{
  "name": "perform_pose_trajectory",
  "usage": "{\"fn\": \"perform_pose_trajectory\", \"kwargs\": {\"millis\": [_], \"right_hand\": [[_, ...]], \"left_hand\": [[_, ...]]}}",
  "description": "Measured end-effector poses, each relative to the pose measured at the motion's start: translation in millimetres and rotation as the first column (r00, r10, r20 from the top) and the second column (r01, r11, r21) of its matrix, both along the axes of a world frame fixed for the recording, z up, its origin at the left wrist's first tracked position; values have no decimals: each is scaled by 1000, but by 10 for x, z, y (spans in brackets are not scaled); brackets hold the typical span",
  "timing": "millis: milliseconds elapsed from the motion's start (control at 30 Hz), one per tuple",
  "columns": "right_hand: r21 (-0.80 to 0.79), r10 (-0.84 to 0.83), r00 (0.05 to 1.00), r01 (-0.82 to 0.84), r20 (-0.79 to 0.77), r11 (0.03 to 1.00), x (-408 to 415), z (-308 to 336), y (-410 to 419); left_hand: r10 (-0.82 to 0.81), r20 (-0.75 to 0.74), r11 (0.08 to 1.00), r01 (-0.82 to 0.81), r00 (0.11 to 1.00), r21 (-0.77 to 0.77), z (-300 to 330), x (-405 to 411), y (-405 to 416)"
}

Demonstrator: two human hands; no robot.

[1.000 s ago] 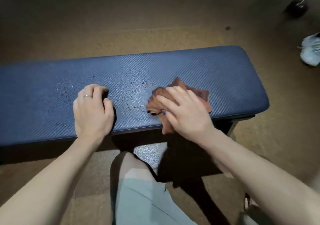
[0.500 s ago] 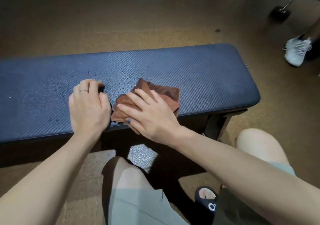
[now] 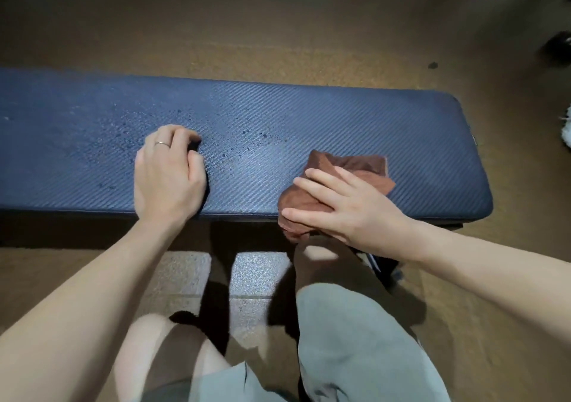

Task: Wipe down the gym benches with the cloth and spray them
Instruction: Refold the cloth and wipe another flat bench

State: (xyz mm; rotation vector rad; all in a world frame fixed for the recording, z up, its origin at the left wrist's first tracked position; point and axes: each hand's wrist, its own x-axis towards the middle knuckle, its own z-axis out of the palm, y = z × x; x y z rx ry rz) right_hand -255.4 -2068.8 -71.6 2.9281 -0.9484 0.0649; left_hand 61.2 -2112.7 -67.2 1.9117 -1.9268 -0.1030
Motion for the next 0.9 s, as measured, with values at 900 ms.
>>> {"fn": "perform_pose_trajectory", "kwargs": {"millis": [900], "right_hand": [[143,-183,972,162,147,976,1298,66,-1394]], "left_hand": [[45,-58,999,-45,997,-6,0,14,-22]]}}
